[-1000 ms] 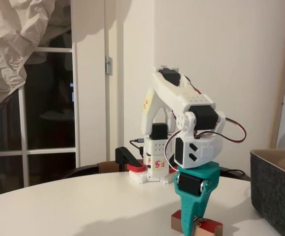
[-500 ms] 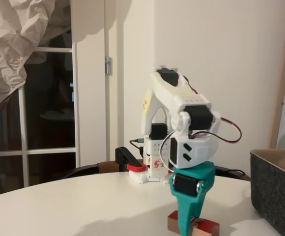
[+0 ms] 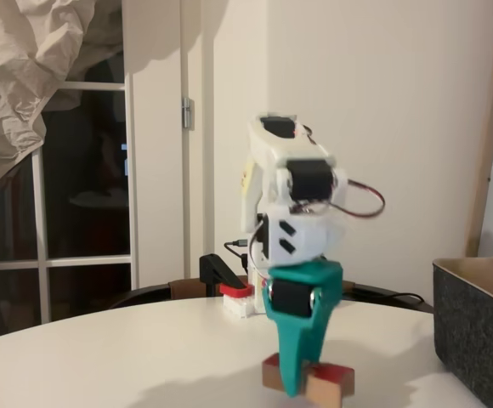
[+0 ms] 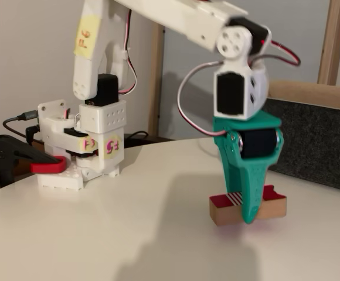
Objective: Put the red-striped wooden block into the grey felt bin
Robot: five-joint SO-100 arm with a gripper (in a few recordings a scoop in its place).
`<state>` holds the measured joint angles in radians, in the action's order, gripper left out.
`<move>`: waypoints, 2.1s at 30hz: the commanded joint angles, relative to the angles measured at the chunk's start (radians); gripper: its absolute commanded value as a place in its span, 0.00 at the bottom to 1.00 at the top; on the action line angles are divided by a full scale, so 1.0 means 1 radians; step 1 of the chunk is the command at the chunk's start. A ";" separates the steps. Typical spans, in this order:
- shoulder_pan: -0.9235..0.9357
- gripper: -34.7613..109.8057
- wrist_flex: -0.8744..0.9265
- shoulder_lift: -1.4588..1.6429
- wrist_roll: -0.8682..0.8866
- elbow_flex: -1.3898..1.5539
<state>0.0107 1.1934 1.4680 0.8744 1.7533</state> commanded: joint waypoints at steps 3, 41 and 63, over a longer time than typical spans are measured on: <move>0.049 0.28 -0.002 0.173 0.109 -0.006; -0.400 0.29 -0.219 0.525 0.290 -0.221; -0.640 0.38 -0.282 0.087 -0.043 -0.436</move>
<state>-0.6044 0.8989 1.5524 0.8483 1.3453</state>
